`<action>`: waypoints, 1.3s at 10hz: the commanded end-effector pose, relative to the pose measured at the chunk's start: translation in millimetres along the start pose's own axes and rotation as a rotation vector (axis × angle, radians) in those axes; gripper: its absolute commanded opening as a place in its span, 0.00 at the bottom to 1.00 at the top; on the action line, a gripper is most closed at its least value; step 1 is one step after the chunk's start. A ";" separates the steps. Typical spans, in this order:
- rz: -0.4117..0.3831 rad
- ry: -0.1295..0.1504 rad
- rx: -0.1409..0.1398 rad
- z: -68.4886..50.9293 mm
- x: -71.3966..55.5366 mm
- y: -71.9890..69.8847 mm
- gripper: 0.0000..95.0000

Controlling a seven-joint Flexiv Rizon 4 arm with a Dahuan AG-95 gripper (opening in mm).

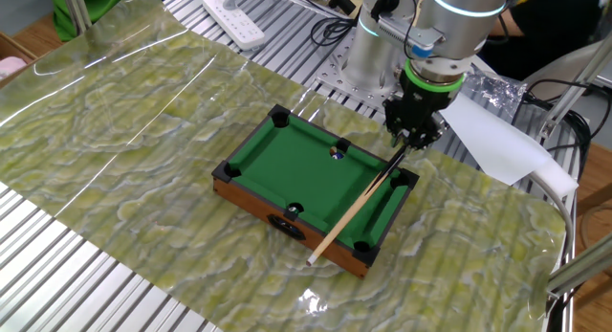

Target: Hit the pool ball

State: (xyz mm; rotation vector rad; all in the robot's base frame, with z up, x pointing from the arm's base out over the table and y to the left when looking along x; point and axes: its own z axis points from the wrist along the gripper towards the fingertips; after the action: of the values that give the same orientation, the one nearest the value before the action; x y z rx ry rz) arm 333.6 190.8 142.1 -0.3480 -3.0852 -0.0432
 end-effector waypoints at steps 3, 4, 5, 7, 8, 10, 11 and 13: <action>0.005 -0.002 -0.001 0.4 0.2 -0.1 0.20; 0.008 -0.002 -0.002 0.3 0.3 -0.1 0.20; 0.011 -0.006 -0.002 -0.9 0.4 0.3 0.20; 0.012 -0.002 0.007 -16.3 2.1 3.7 0.20; 0.008 -0.001 0.010 -24.5 3.1 5.0 0.00; -0.017 -0.002 0.016 -42.9 4.5 6.9 0.00; -0.032 -0.005 0.026 -52.8 3.9 7.8 0.00; -0.074 0.001 0.065 -83.4 -7.7 11.2 0.00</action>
State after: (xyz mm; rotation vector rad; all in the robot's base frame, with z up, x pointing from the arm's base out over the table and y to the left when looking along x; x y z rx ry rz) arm 342.3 195.9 221.8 -0.2440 -3.0935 0.0407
